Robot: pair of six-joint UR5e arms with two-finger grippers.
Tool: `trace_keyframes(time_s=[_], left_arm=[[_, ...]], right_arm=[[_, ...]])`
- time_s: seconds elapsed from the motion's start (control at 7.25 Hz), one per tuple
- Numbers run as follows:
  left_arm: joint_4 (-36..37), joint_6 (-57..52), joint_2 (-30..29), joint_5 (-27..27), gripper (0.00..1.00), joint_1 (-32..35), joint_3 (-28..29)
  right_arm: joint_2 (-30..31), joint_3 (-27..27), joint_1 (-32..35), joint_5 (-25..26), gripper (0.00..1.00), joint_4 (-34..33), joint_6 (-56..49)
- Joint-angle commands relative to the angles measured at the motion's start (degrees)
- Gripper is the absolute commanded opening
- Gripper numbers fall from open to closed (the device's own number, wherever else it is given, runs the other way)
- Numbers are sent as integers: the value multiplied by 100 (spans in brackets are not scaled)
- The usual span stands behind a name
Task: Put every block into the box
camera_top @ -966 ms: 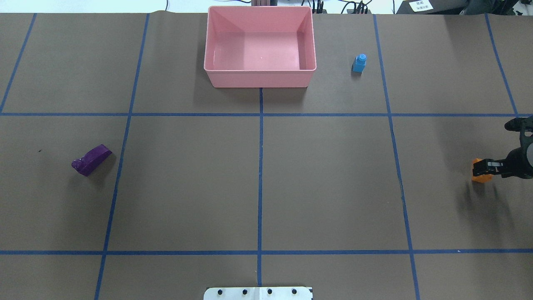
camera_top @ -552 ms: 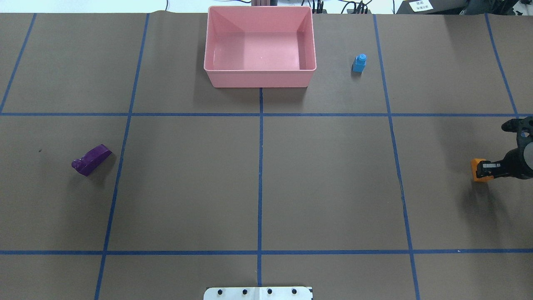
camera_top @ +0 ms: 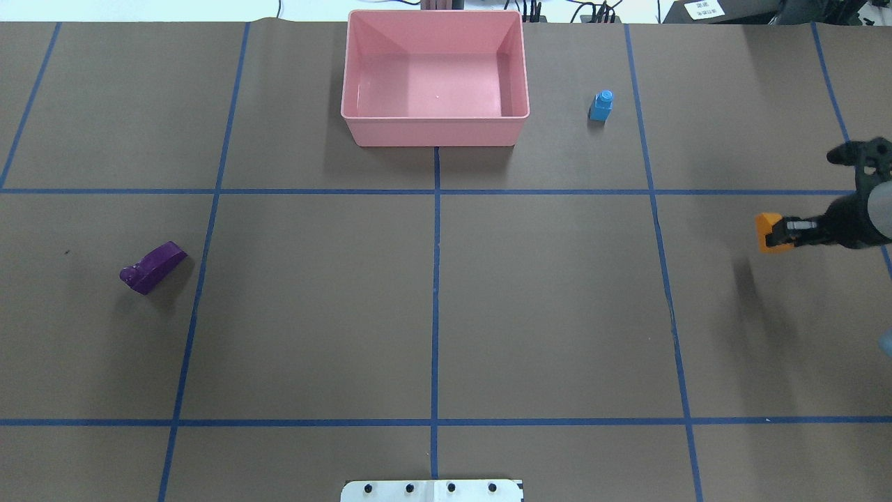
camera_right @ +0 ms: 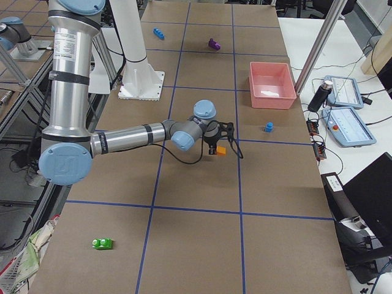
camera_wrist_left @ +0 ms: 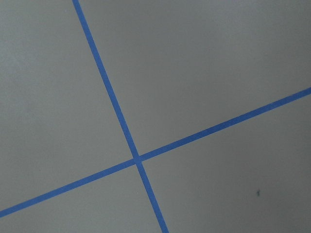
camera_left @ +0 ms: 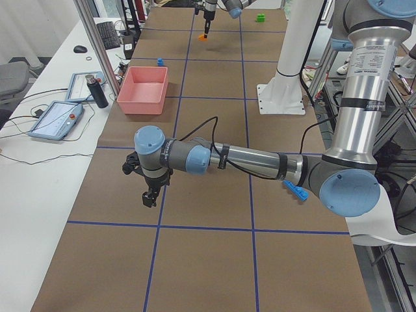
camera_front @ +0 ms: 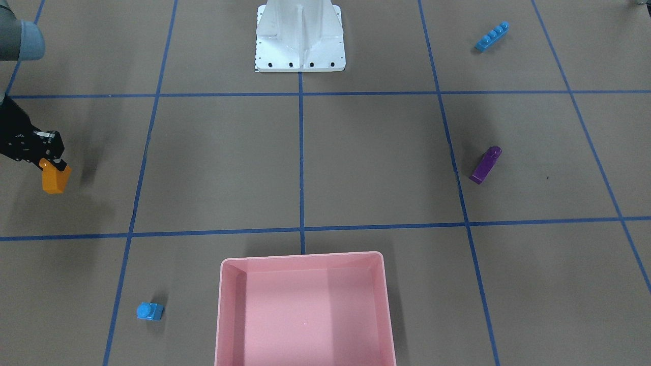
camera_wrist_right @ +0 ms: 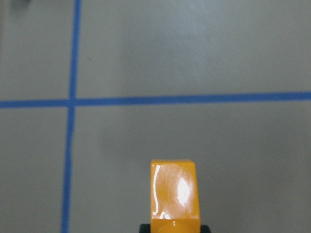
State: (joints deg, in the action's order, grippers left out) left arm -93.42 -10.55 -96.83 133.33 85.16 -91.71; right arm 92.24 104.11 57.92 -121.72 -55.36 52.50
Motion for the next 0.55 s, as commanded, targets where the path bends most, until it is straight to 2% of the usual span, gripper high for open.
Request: trace_keyframes(time_s=[0.0,0.28,0.41], left_arm=[[0,0,-3,52,100,0,-22],[0,0,-3,298,100,0,4],[0,0,-3,299,100,-8,13]], right_arm=[[-1482,-458,149,-53,0,-271,84],[-3352,-1642,106,-36,0,-1236,85],[-4302,-2510,-104,234,0,-1492,85]])
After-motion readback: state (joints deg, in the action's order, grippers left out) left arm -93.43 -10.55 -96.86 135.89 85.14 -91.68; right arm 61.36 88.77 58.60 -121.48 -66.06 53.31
